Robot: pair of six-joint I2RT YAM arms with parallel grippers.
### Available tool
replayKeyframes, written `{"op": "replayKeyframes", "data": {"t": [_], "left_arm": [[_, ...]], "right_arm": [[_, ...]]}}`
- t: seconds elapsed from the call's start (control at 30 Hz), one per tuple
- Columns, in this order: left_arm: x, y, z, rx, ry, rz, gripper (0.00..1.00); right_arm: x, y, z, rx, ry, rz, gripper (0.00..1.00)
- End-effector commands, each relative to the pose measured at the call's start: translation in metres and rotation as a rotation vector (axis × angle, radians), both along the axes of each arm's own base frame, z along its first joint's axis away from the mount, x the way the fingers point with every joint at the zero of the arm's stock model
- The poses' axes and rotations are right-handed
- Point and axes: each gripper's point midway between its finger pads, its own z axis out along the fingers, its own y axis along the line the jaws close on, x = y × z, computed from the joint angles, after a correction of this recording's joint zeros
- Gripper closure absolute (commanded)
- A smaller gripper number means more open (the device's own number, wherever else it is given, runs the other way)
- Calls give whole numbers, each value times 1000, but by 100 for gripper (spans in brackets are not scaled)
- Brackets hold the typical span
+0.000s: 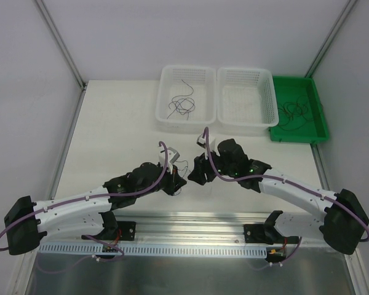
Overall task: Untangle the cables
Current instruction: Untie the cable.
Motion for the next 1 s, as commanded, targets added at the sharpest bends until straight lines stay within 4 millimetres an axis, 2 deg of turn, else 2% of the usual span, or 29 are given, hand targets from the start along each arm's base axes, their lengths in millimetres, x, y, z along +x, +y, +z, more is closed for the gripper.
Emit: {"op": "replayKeyframes", "data": {"t": [0.0, 0.1, 0.17, 0.27, 0.37, 0.4, 0.5, 0.6, 0.63, 0.7, 0.73, 0.87, 0.93, 0.97], "left_arm": [[-6, -11, 27, -92, -28, -39, 100], [-6, -8, 27, -95, -32, -33, 100], [-6, -7, 24, -89, -30, -30, 100], [-5, -7, 21, -81, -26, -29, 100], [-6, -9, 18, -73, -18, -32, 100], [-6, -9, 17, -71, -15, -33, 100], [-7, -9, 17, -76, -10, -34, 99], [-9, -7, 18, -89, -6, -38, 91], [-10, -7, 17, -91, -3, -40, 82], [-13, -6, 18, -102, -2, -48, 74], [-14, -6, 17, -106, 1, -49, 66], [-18, -6, 20, -145, -6, -67, 52], [-19, -5, 14, -147, -6, -66, 51], [-19, -5, 13, -150, -7, -67, 58]], "right_arm": [[10, 17, 23, 93, -79, 17, 47], [9, 20, 29, 120, -87, 25, 55], [8, 19, 34, 133, -96, 28, 65], [5, 19, 43, 155, -111, 42, 70], [4, 15, 48, 159, -127, 39, 89], [4, 14, 50, 156, -133, 37, 99], [7, 5, 53, 126, -160, 9, 99], [10, -5, 61, 104, -191, -23, 99], [9, -8, 61, 88, -191, -30, 99], [10, -14, 64, 68, -202, -43, 99], [8, -17, 66, 64, -205, -45, 99], [9, -23, 76, 60, -217, -71, 99], [9, -26, 78, 60, -221, -78, 99], [9, -27, 79, 59, -224, -83, 99]]}}
